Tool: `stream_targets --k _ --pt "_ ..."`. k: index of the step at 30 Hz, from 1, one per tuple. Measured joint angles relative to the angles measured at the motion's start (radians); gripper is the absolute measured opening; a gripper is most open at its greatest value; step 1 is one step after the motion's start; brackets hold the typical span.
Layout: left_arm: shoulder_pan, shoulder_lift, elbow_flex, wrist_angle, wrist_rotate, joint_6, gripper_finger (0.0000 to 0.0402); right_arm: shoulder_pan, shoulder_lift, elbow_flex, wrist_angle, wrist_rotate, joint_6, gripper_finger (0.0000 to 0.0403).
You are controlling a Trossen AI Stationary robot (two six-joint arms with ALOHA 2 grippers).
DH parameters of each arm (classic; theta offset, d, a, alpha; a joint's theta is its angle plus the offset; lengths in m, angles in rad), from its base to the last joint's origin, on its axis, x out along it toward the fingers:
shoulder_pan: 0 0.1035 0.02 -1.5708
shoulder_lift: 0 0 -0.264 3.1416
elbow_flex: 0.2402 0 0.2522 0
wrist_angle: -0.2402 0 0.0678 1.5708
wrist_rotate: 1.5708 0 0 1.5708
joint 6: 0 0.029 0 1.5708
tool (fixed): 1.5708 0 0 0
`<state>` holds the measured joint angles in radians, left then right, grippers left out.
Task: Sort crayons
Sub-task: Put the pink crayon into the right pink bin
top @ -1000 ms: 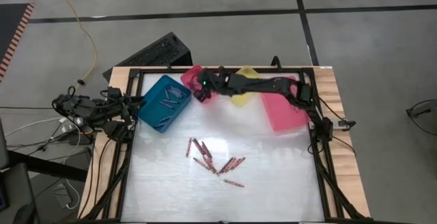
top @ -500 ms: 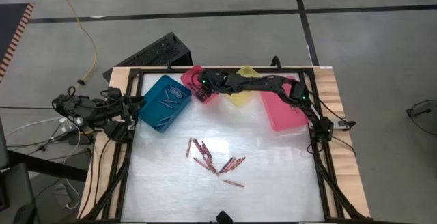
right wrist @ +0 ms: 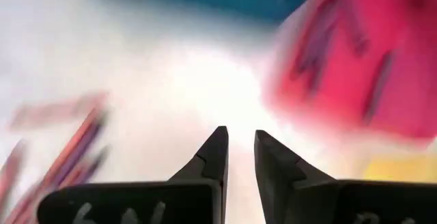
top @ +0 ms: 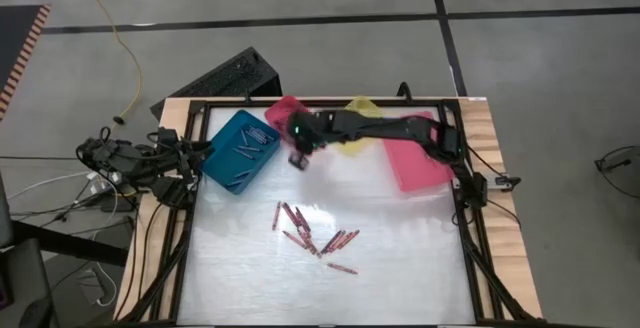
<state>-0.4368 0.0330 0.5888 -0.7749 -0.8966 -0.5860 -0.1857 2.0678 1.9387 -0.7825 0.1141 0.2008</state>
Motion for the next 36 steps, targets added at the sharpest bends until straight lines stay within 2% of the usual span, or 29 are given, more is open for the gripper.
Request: stream_targets --k 5,7,11,15,22,36 --pt "0.000 0.000 0.000 0.001 0.000 -0.001 0.0145 0.174 -0.061 0.007 -0.268 -0.007 0.006 0.0069" --pt "0.000 0.000 0.000 0.001 0.000 -0.001 0.0145 0.253 -0.064 0.007 -0.320 0.000 0.006 0.0069" --pt "0.000 0.000 0.000 0.001 0.000 -0.002 0.0145 0.407 -0.055 0.003 -0.329 0.013 -0.053 0.0069" --pt "0.000 0.000 0.000 0.002 -0.002 -0.002 0.0145 0.520 -0.055 -0.033 -0.232 0.090 -0.124 0.0069" --pt "0.000 0.000 0.000 0.002 -0.002 -0.002 0.0145 0.572 -0.051 -0.164 -0.012 0.097 -0.208 0.0069" --pt "0.000 0.000 0.000 0.001 0.000 -0.002 0.0145 0.569 -0.051 -0.314 0.079 0.094 -0.201 0.0069"
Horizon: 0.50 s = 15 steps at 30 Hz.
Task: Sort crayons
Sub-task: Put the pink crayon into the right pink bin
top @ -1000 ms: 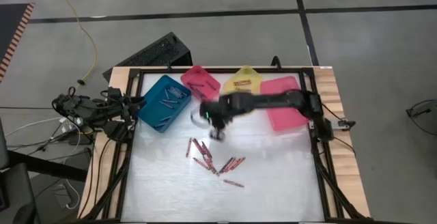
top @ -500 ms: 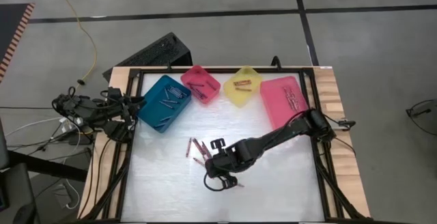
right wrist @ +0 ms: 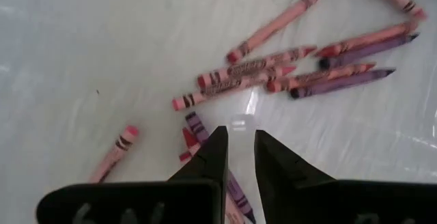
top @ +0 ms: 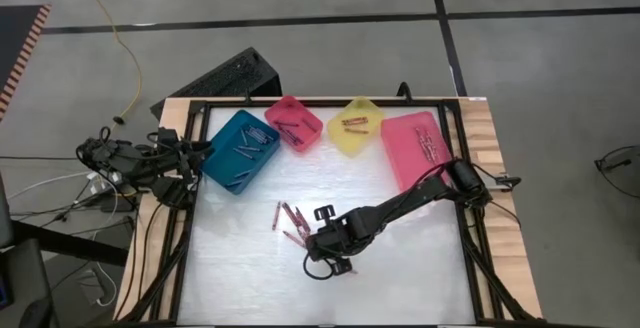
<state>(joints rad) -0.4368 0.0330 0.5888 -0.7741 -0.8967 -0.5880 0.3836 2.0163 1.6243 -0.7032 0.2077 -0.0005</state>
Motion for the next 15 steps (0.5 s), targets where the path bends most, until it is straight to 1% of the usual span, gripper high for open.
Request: stream_targets --k 7,11,15 --pt "0.000 0.000 0.000 -0.001 0.000 0.000 0.0145 0.000 0.000 -0.045 0.006 0.000 0.001 0.0069" --pt "0.000 0.000 0.000 -0.001 0.001 0.000 0.0145 0.006 0.001 -0.050 0.001 -0.004 0.078 0.0069" --pt "0.000 0.000 0.000 -0.001 0.001 0.000 0.0145 0.038 0.000 -0.050 0.001 -0.020 0.185 0.0069"
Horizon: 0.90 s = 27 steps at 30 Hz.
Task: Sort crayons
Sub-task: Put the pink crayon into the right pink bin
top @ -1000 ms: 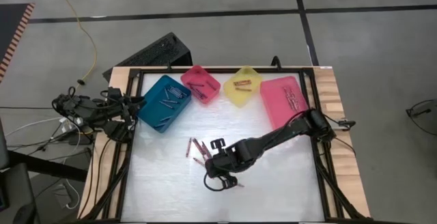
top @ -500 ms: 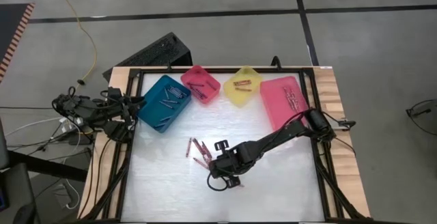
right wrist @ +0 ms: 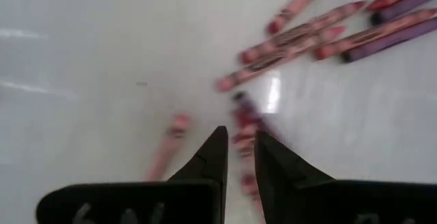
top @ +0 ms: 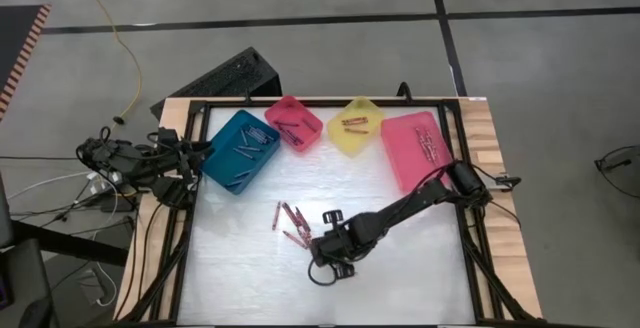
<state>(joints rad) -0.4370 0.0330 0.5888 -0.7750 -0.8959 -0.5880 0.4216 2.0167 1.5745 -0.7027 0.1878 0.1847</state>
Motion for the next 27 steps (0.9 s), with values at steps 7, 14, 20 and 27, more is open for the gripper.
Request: stream_targets --k 7,14,20,27 --pt "0.000 0.000 0.000 0.000 0.000 0.000 0.0145 0.087 0.000 0.000 0.001 -0.008 0.216 0.0069" --pt "0.000 0.000 0.000 0.000 0.000 -0.002 0.0145 0.146 0.000 0.000 -0.003 0.126 0.342 0.0069" --pt "0.000 0.000 0.000 0.000 0.000 -0.004 0.0145 0.146 0.000 0.000 -0.018 0.128 0.368 0.0069" --pt "0.000 0.000 0.000 -0.002 0.000 -0.004 0.0145 0.147 0.000 0.000 -0.017 0.101 0.381 0.0069"
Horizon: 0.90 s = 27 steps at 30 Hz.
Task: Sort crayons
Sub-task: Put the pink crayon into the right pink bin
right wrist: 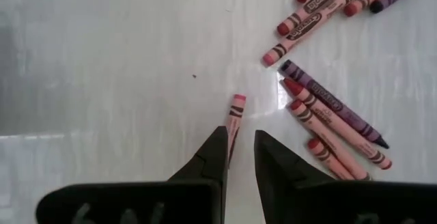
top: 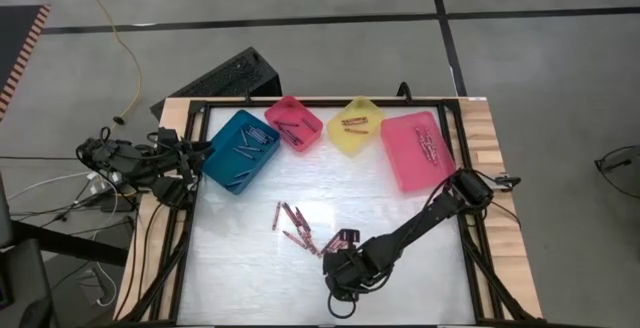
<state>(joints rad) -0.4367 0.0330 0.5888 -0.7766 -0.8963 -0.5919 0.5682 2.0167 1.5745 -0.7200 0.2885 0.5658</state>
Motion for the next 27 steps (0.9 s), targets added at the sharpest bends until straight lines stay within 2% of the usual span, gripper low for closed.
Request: stream_targets --k 5,12,22,27 --pt "0.000 0.000 0.000 -0.002 0.000 0.000 0.0145 0.000 0.000 -0.019 0.021 -0.003 0.012 0.0069" --pt "0.000 0.000 0.000 -0.003 0.000 0.000 0.0145 0.000 0.001 -0.050 0.042 -0.057 0.029 0.0077" --pt "0.000 0.000 0.000 -0.004 0.000 0.011 0.0145 -0.008 0.001 -0.050 0.048 -0.059 0.029 0.0170" --pt "0.000 0.000 0.000 -0.004 0.000 0.008 0.0145 -0.015 0.000 -0.069 0.082 -0.061 0.030 0.0183"
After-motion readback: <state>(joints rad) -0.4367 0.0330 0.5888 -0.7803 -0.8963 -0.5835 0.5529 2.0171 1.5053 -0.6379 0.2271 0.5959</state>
